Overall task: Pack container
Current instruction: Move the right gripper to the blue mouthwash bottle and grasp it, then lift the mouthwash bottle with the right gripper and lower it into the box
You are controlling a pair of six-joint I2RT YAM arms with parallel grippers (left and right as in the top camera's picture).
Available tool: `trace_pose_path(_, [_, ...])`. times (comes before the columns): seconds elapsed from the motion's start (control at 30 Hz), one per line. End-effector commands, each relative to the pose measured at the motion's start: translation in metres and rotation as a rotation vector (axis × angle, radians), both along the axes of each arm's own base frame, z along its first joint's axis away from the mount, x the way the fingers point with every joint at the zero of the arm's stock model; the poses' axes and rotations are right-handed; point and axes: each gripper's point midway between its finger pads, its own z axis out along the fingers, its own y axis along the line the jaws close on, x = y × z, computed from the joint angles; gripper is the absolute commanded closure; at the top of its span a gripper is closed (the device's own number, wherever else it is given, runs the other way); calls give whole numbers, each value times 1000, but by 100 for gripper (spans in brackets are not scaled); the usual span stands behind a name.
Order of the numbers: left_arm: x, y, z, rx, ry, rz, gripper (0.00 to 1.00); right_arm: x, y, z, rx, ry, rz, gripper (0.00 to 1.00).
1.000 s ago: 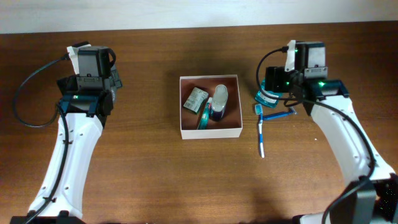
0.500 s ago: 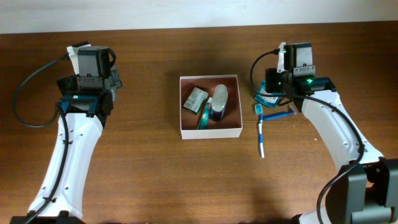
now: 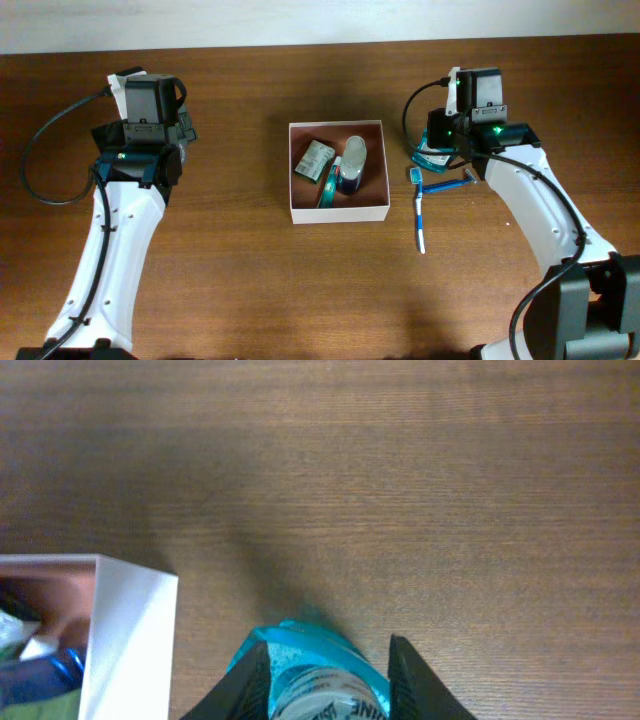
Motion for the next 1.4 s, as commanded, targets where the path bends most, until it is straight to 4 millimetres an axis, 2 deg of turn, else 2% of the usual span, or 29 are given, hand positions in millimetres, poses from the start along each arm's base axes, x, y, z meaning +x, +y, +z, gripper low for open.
trace_pose_path(0.0, [2,1,1,-2,-5,5,1,5,-2,17,-13,-45,-12,79])
trace_pose_path(0.07, [2,1,1,-2,-5,5,1,5,-2,21,-13,-56,-12,85])
trace_pose_path(0.27, [2,1,1,-2,-5,5,1,6,-2,41,-45,-107,28,86])
trace_pose_path(0.4, [2,1,1,-2,-5,5,1,5,-2,82,-55,-182,43,86])
trace_pose_path(0.53, [2,1,1,-2,-5,5,1,-7,-1,131,-49,-247,45,85])
trace_pose_path(0.7, [2,1,1,-2,-5,5,1,-35,21,187,-35,-309,99,85])
trace_pose_path(0.77, [2,1,1,-2,-5,5,1,-49,36,210,-23,-346,140,85])
trace_pose_path(0.9, [2,1,1,-2,-5,5,0,-70,73,242,7,-419,238,85])
trace_pose_path(1.0, [2,1,1,-2,-5,5,1,-84,103,252,28,-447,319,85])
trace_pose_path(1.07, [2,1,1,-2,-5,5,1,-90,120,252,38,-446,364,85])
trace_pose_path(1.23, [2,1,1,-2,-5,5,1,-101,161,239,52,-410,472,85])
trace_pose_path(1.37, [2,1,1,-2,-5,5,1,-107,194,221,52,-365,550,85])
